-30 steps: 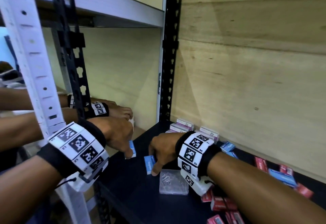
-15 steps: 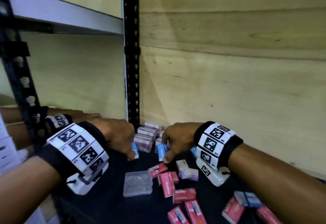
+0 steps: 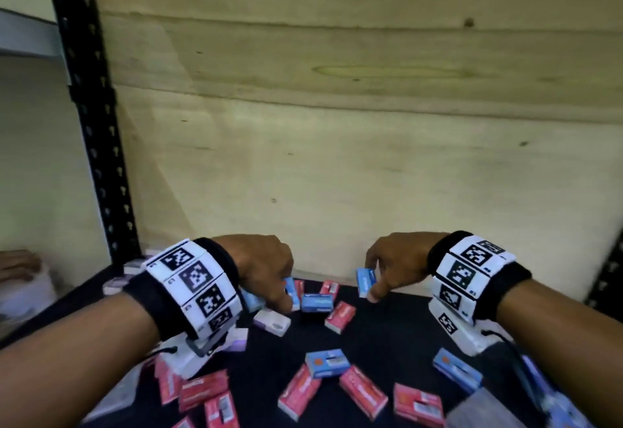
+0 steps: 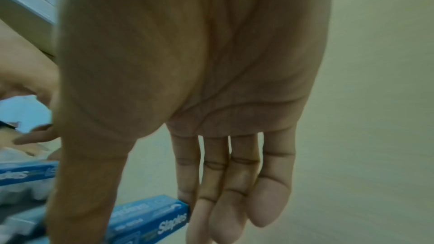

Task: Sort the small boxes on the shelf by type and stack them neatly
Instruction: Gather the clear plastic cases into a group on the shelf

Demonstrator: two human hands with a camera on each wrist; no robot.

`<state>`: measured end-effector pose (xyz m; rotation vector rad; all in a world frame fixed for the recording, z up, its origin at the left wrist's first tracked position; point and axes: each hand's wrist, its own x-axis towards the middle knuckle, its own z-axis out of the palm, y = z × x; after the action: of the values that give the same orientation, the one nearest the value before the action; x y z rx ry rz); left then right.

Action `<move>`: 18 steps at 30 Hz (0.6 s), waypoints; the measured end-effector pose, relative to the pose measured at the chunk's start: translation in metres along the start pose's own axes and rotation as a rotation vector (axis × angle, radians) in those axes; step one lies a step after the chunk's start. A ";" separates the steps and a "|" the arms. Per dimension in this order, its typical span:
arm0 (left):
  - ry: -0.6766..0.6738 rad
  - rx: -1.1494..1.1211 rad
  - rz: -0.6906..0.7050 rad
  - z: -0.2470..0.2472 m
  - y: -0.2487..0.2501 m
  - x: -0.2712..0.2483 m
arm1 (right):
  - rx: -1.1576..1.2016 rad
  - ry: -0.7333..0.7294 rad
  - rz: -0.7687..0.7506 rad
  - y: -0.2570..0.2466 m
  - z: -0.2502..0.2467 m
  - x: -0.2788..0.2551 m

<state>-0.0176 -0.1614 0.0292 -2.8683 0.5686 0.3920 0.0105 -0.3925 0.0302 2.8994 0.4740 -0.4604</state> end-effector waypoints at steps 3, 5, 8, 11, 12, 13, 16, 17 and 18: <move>0.031 0.021 0.080 -0.008 0.034 0.034 | -0.022 -0.024 0.089 0.041 0.012 -0.007; 0.032 0.037 0.134 -0.013 0.056 0.055 | -0.020 -0.049 0.136 0.062 0.020 -0.009; 0.020 0.055 0.183 -0.016 0.083 0.083 | -0.006 -0.072 0.188 0.086 0.030 -0.009; 0.014 0.049 0.207 -0.012 0.104 0.105 | 0.034 -0.104 0.210 0.101 0.040 -0.006; 0.004 0.053 0.216 -0.011 0.109 0.110 | 0.049 -0.119 0.213 0.103 0.042 -0.004; -0.009 0.057 0.223 -0.009 0.114 0.116 | 0.057 -0.133 0.217 0.105 0.045 -0.003; -0.027 0.052 0.233 -0.006 0.122 0.127 | 0.020 -0.144 0.232 0.103 0.050 0.000; -0.033 0.049 0.238 -0.006 0.124 0.130 | 0.000 -0.151 0.235 0.102 0.051 0.001; -0.041 0.047 0.241 -0.005 0.126 0.133 | -0.013 -0.161 0.237 0.102 0.052 0.002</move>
<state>0.0520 -0.3226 -0.0213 -2.7473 0.9073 0.4651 0.0324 -0.4979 -0.0079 2.8262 0.1067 -0.6423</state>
